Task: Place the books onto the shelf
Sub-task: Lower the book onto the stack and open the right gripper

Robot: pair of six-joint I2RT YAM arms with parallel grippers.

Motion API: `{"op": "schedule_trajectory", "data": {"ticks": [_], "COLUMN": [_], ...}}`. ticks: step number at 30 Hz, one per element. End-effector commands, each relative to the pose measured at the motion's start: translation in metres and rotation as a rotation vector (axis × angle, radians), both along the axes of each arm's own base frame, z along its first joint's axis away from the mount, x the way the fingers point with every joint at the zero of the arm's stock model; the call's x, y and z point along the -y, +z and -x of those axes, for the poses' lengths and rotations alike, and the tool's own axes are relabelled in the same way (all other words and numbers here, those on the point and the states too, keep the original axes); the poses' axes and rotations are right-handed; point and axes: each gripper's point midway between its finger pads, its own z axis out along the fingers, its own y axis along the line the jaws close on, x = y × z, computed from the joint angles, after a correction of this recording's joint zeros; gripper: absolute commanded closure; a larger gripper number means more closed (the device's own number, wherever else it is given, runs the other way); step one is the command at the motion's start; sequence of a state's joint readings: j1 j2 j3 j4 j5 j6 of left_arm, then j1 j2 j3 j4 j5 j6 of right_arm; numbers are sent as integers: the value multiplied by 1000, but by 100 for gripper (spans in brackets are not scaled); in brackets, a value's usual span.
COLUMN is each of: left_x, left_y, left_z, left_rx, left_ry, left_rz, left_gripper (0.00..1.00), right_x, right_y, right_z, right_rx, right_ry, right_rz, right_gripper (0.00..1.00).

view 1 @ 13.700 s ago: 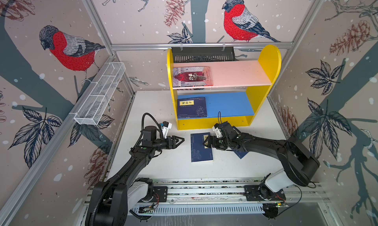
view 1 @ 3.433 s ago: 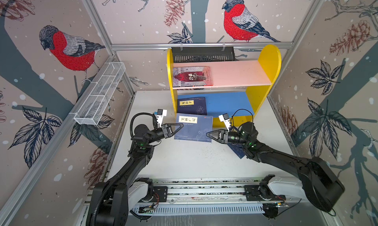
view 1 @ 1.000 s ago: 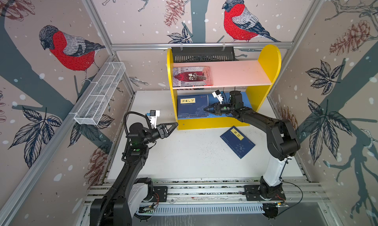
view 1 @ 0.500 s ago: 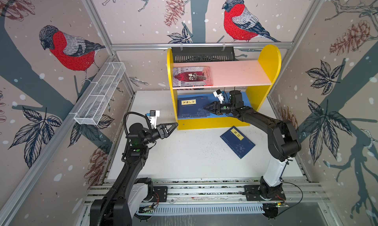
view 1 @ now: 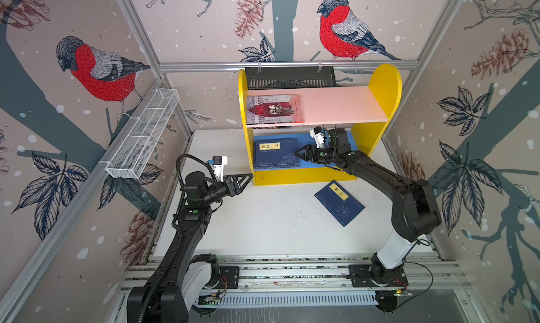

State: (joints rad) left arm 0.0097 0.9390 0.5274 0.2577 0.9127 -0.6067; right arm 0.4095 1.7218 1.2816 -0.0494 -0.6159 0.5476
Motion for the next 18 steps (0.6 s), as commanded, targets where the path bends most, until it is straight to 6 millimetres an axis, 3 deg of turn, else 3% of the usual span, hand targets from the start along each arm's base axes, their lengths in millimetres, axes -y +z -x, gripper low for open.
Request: {"op": "schedule_trajectory", "data": {"ticks": [1,8,18], "left_x": [-13,-30,-28], "left_y": [-21,-33,-34], "left_z": [-9,-17,-16], "left_rx": [-10,-12,-14], "left_ry": [81,171,161], "left_rz": [-125,-236,-229], "left_gripper": [31,31,31], "right_x": [2,-9,-14], "right_y": [7,6,3], "right_z": [1,15,17], "right_rx": [45,39,29], "right_ry": [-28,2,1], "right_rz": [23,29,43], "right_gripper": [37,43,43]}}
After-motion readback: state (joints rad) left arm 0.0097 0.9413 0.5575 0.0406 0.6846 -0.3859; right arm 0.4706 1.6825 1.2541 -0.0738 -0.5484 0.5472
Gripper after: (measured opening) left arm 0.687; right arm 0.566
